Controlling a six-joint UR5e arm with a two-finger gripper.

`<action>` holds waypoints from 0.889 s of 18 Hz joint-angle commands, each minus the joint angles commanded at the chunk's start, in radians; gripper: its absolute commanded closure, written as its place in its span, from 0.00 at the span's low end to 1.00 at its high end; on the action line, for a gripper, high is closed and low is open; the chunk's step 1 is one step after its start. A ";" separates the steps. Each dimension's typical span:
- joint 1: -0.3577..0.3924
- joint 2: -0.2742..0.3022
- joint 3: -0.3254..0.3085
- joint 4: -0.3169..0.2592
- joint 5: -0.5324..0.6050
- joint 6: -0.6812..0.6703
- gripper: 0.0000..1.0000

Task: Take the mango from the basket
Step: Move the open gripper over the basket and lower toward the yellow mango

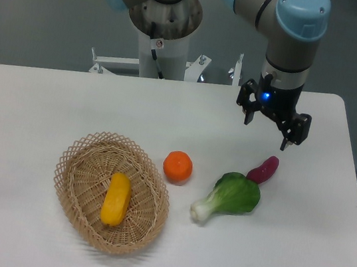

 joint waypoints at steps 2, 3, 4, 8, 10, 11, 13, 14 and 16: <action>-0.003 0.003 -0.009 0.008 -0.003 -0.003 0.00; -0.002 0.003 -0.008 0.012 -0.009 -0.009 0.00; 0.000 0.003 -0.008 0.012 -0.011 -0.017 0.00; -0.008 0.015 -0.023 0.012 -0.014 -0.070 0.00; -0.017 0.017 -0.035 0.017 -0.037 -0.153 0.00; -0.029 0.018 -0.041 0.020 -0.044 -0.176 0.00; -0.055 0.018 -0.046 0.026 -0.046 -0.225 0.00; -0.075 0.017 -0.046 0.028 -0.046 -0.266 0.00; -0.119 0.008 -0.051 0.058 -0.055 -0.362 0.00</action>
